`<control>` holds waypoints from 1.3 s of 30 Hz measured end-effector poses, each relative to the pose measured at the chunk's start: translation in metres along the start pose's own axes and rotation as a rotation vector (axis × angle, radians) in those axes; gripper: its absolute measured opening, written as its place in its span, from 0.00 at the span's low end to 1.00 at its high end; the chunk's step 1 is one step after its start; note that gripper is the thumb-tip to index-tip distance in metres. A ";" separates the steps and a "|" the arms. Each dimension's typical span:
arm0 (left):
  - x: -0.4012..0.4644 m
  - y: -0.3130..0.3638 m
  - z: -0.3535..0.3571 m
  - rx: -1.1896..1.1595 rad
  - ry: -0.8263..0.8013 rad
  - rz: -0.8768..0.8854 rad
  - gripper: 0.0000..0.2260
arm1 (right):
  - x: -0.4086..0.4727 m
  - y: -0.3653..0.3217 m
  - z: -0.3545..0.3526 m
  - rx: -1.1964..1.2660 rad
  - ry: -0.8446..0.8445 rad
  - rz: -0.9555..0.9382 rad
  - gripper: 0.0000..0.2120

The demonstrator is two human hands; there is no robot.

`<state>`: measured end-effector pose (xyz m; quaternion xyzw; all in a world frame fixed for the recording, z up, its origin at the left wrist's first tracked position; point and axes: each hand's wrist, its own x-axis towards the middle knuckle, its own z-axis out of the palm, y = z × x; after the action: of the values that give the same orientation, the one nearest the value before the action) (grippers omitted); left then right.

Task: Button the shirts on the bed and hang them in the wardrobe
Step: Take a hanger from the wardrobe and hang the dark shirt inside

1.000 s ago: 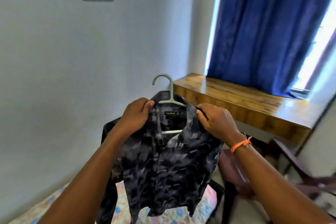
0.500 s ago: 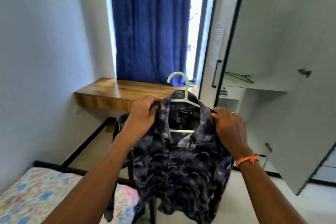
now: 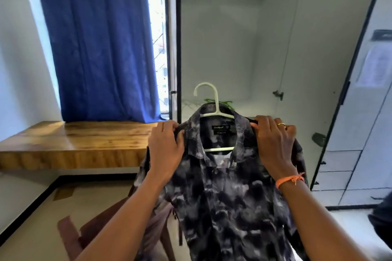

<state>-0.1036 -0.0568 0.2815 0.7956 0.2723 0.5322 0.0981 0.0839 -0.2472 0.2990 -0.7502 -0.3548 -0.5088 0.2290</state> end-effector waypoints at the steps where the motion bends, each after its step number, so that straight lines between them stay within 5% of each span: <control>1: 0.007 0.006 0.021 -0.043 -0.013 -0.002 0.10 | 0.008 0.014 0.011 -0.013 -0.004 0.020 0.14; 6: 0.044 0.021 0.135 -0.144 -0.076 0.057 0.12 | 0.055 0.079 0.071 -0.150 -0.009 0.131 0.20; 11: 0.106 0.043 0.248 -0.198 -0.087 0.137 0.12 | 0.117 0.138 0.141 -0.239 -0.023 0.229 0.14; 23: 0.328 0.089 0.446 -0.551 -0.161 0.010 0.12 | 0.301 0.225 0.290 -0.465 -0.050 0.093 0.22; 31: 0.463 0.107 0.568 -0.632 -0.278 -0.027 0.11 | 0.417 0.288 0.400 -0.523 -0.087 0.075 0.06; 39: 0.615 0.131 0.656 -0.695 -0.201 -0.066 0.11 | 0.565 0.362 0.484 -0.452 0.081 -0.027 0.07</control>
<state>0.7056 0.2527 0.5566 0.7538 0.0896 0.5086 0.4063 0.7823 0.0296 0.6463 -0.7567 -0.2323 -0.6080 0.0624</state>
